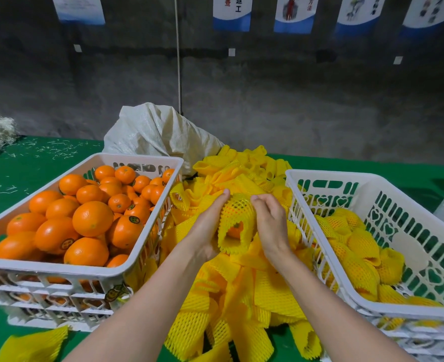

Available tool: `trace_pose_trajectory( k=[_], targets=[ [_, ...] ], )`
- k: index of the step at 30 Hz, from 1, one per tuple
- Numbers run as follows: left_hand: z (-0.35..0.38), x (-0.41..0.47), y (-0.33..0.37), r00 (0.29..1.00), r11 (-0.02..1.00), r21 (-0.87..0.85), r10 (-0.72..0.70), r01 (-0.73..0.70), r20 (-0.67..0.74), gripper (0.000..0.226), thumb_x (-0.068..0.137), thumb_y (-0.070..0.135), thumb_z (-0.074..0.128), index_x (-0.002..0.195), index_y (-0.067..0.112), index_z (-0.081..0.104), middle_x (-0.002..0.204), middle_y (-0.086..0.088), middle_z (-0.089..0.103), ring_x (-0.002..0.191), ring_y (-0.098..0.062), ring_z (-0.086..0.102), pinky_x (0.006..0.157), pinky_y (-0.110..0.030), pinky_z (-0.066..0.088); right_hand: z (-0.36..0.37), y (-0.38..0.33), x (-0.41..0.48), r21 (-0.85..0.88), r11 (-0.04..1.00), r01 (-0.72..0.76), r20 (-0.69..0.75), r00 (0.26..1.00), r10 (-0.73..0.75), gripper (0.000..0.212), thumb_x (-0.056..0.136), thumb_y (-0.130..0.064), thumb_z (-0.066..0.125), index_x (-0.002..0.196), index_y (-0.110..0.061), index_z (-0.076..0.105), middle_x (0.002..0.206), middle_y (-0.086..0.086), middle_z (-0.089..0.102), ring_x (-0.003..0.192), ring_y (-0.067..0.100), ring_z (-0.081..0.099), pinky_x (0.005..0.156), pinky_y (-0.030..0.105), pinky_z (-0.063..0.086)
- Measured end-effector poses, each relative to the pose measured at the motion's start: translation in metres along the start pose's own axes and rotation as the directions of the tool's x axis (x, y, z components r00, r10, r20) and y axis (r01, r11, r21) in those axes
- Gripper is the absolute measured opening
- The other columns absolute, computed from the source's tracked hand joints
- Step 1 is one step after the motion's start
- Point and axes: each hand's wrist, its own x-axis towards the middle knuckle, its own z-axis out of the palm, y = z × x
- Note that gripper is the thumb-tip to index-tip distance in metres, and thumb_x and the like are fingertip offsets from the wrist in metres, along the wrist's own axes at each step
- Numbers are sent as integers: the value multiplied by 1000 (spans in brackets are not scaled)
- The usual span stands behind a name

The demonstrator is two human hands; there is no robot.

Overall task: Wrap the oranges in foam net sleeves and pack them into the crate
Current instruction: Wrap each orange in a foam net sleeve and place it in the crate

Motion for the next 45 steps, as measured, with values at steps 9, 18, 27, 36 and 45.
trace_pose_trajectory(
  k=[9, 18, 27, 36, 45],
  targets=[
    [-1, 3, 0, 999, 996, 84, 34, -36, 20, 40, 67, 51, 69, 89, 18, 75, 88, -12, 74, 85, -29, 71, 85, -43, 54, -5, -3, 3, -71, 995, 65, 78, 995, -59, 53, 91, -28, 57, 47, -21, 29, 47, -8, 25, 50, 11, 24, 52, 35, 20],
    [-7, 0, 1, 992, 991, 132, -27, 10, 127, 31, 64, 42, 68, 67, 13, 79, 78, -11, 74, 69, -23, 72, 58, -30, 57, -10, -2, 1, -5, 999, 51, 208, 977, -49, 55, 94, -15, 53, 45, -20, 28, 52, 4, 26, 53, 22, 23, 49, 45, 21],
    [2, -6, -7, 998, 997, 70, -16, 20, -57, 30, 83, 38, 64, 78, 10, 73, 68, -11, 71, 59, -24, 69, 59, -28, 54, -22, 11, -2, -221, 975, 25, 156, 988, 10, 22, 95, -28, 51, 78, -13, 51, 74, 1, 50, 73, 21, 49, 65, 30, 37],
    [11, -3, -15, 956, 992, 60, 123, -110, -265, 26, 96, 37, 51, 97, 14, 65, 93, -7, 70, 89, -25, 66, 88, -41, 50, -17, 6, -30, -19, 966, -260, 361, 899, 249, 28, 90, -44, 52, 117, -39, 48, 114, -22, 52, 101, -11, 48, 78, 15, 42],
    [10, -3, -25, 812, 862, 373, 473, -344, -344, 40, 82, 31, 73, 59, 3, 55, 56, -16, 50, 51, -24, 49, 51, -34, 38, -26, 0, -30, 184, 821, -541, 345, 817, 461, 31, 93, -30, 53, 122, -20, 56, 126, 10, 58, 118, 33, 54, 100, 58, 41]
  ],
)
